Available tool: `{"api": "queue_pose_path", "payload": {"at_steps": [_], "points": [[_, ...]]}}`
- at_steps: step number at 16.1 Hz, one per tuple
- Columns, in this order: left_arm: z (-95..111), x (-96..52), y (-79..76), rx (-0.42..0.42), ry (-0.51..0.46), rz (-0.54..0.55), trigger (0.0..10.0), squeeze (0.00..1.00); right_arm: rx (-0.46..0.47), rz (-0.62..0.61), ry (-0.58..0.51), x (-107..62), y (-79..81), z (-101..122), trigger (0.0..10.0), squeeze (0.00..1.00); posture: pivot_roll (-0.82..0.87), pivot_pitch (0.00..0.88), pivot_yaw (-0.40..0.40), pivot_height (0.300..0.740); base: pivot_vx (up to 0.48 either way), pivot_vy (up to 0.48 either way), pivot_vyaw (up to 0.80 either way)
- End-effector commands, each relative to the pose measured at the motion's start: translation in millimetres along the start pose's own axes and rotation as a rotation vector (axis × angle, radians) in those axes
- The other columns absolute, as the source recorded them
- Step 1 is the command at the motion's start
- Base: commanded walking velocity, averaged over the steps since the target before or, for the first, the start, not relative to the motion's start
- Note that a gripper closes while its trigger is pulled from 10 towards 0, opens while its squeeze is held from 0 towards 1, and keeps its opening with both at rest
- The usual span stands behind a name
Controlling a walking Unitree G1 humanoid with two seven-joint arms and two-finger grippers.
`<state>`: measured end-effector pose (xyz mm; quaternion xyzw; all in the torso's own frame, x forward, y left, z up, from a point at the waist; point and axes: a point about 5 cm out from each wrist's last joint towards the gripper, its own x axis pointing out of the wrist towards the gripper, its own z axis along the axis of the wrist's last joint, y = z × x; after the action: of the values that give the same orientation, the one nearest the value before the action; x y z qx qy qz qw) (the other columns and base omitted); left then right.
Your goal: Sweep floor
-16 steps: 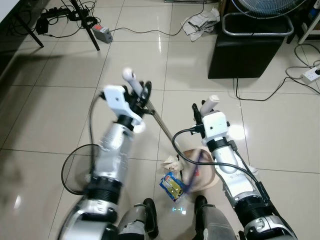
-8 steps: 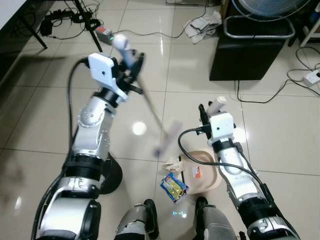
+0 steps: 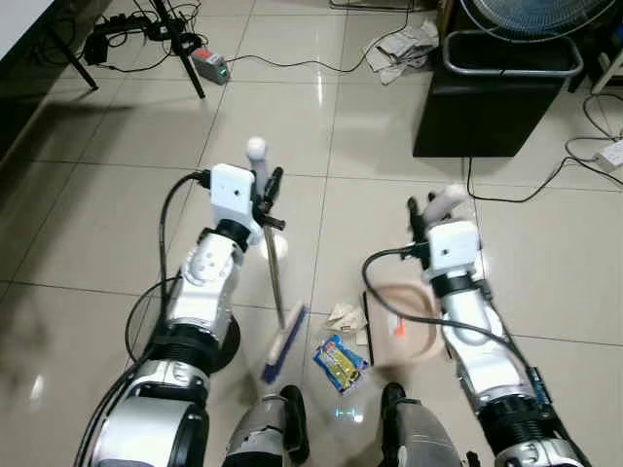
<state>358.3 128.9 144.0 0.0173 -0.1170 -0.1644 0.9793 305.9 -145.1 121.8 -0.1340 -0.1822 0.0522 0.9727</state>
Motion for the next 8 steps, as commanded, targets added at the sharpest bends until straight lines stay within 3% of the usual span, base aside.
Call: {"api": "queue_pose_path", "payload": {"at_steps": [1,8], "points": [[-2.2,-2.2,-0.4,0.006,-0.011,0.018,10.0,0.0,0.007,-0.011,-0.031,1.6,-3.2,9.0,10.0,0.0,0.01,0.258,0.114,0.74,0.0,0.0,0.0],[-11.8,-1.1,-7.4,-0.011,0.019,0.039,10.0,0.0,-0.024,0.019,0.078,-9.2,3.7,-9.9,10.0,0.0,0.01,0.26,0.121,0.74,0.0,0.0,0.0]]}}
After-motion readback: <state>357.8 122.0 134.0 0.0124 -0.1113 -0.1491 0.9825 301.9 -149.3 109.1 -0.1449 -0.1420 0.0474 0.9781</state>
